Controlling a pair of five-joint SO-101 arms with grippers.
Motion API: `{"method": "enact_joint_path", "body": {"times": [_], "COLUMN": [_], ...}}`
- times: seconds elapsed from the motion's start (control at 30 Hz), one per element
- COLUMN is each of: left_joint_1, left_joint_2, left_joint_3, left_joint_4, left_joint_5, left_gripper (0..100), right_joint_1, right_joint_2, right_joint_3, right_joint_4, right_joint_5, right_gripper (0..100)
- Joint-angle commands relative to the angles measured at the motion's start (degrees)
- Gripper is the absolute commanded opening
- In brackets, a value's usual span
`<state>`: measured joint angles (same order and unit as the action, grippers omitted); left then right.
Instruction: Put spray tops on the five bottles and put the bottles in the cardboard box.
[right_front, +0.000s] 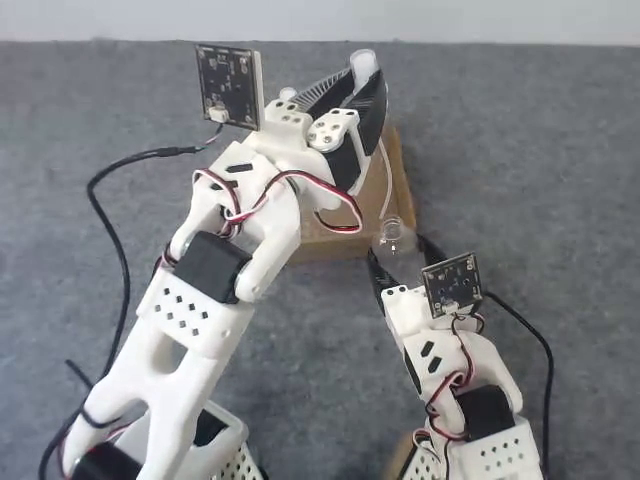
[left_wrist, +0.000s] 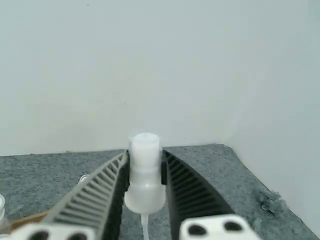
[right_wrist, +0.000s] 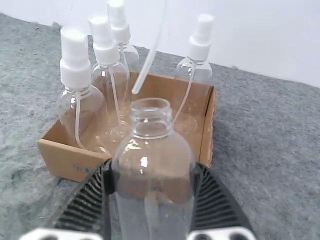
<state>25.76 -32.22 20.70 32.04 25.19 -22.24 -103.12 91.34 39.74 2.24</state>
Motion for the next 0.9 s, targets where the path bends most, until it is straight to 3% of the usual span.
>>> {"method": "enact_joint_path", "body": {"times": [0.0,0.3,0.87], "left_joint_1": [0.2,3.3,3.3], "left_joint_2": [-2.5,-2.5,-3.1], "left_joint_3": [-3.1,-0.9,1.6], "left_joint_4": [-1.5,-1.9,-2.1], "left_joint_5": [-0.3,-0.4,-0.4], "left_gripper": [1,1,1], "right_joint_1": [-0.5,-0.5,-0.1], "right_joint_2": [-0.9,-0.9,-0.9], "right_joint_3": [-0.5,-0.5,-0.5], "right_joint_4": [-1.5,-1.5,-1.5], "right_joint_5": [1.0,1.0,0.9], "right_gripper": [0.7,0.7,0.7]}}
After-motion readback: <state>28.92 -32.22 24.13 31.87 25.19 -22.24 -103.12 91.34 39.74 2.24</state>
